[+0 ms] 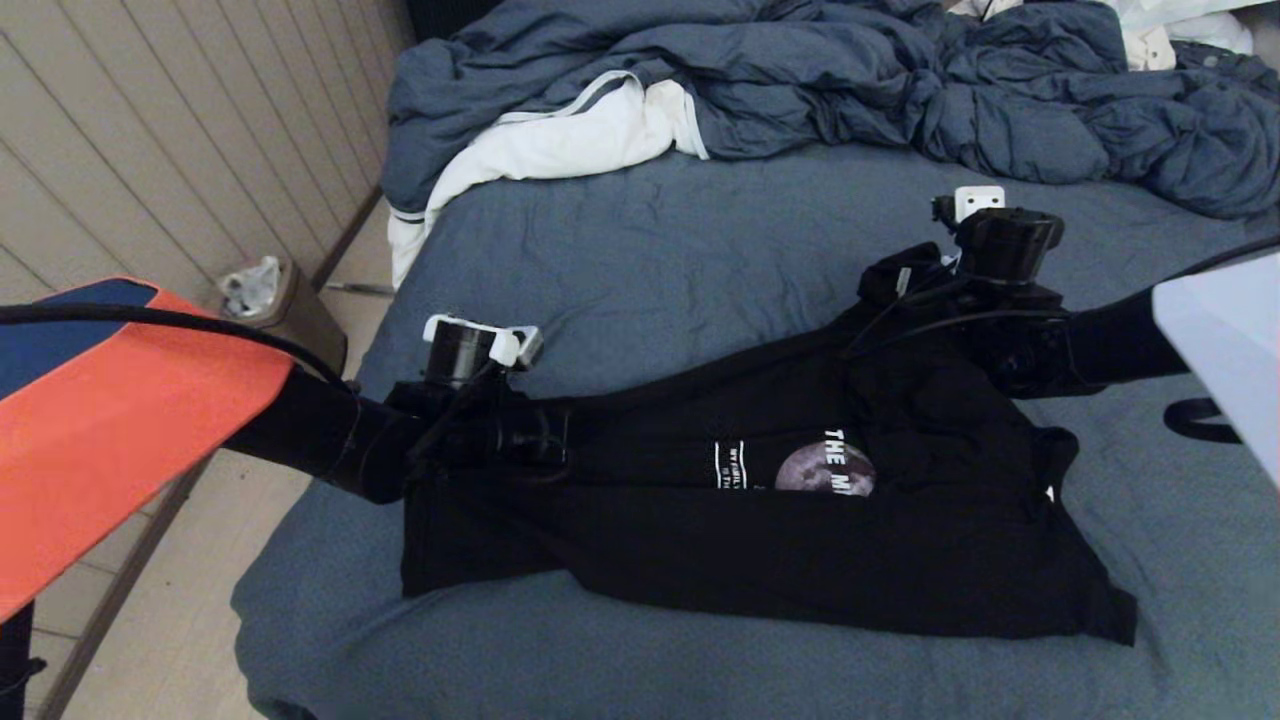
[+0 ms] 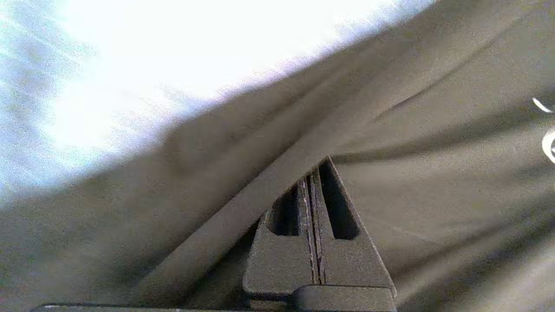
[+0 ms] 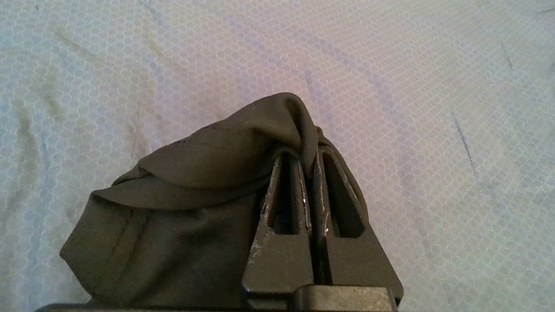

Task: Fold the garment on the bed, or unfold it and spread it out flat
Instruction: Unford the black T-shirt

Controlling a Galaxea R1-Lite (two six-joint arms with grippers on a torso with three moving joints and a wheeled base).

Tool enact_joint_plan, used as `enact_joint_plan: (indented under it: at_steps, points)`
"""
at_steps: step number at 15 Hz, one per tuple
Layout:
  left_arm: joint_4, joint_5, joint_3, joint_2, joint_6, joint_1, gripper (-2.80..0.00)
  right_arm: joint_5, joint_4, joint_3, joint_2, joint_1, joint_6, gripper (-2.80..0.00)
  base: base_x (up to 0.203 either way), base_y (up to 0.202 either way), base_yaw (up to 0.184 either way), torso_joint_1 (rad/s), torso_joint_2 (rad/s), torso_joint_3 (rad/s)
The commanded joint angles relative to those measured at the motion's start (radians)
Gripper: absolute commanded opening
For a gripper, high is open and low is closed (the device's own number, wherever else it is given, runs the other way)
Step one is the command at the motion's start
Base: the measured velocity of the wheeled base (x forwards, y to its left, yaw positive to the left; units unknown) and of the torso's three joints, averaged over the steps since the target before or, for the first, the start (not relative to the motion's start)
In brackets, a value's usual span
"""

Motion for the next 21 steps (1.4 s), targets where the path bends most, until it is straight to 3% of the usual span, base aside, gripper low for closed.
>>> enact_joint_plan:
  at_steps: [1, 8, 13, 15, 20, 21]
  points:
    - [-0.004, 0.002, -0.041, 0.052, -0.002, 0.05, -2.8, -0.002, -0.004, 0.001, -0.004, 0.0, 0.001, -2.8, 0.0, 0.0, 0.0, 0.0, 0.0, 0.0]
    - [0.01, 0.002, -0.144, 0.051, -0.007, 0.178, -2.8, -0.002, -0.004, 0.001, -0.005, 0.0, 0.001, -2.8, 0.0, 0.0, 0.0, 0.0, 0.0, 0.0]
    - [0.017, 0.004, -0.189, 0.048, -0.016, 0.213, -2.8, -0.002, -0.004, 0.001, -0.005, 0.0, -0.001, -2.8, 0.0, 0.0, 0.0, 0.0, 0.0, 0.0]
    - [0.04, 0.017, -0.221, 0.046, -0.074, 0.218, -2.8, -0.002, -0.004, 0.001, -0.005, 0.0, -0.001, -2.8, 0.0, 0.0, 0.0, 0.0, 0.0, 0.0]
    - [0.071, 0.036, -0.234, -0.016, -0.136, 0.218, -2.8, -0.013, 0.001, 0.001, -0.002, -0.003, -0.01, -2.8, 0.0, 0.0, 0.0, 0.0, 0.0, 0.0]
    - [0.078, 0.031, -0.227, -0.033, -0.14, 0.216, -2.8, -0.029, 0.0, 0.0, -0.002, -0.003, -0.012, 0.0, 0.0, 0.0, 0.0, 0.0, 0.0, 0.0]
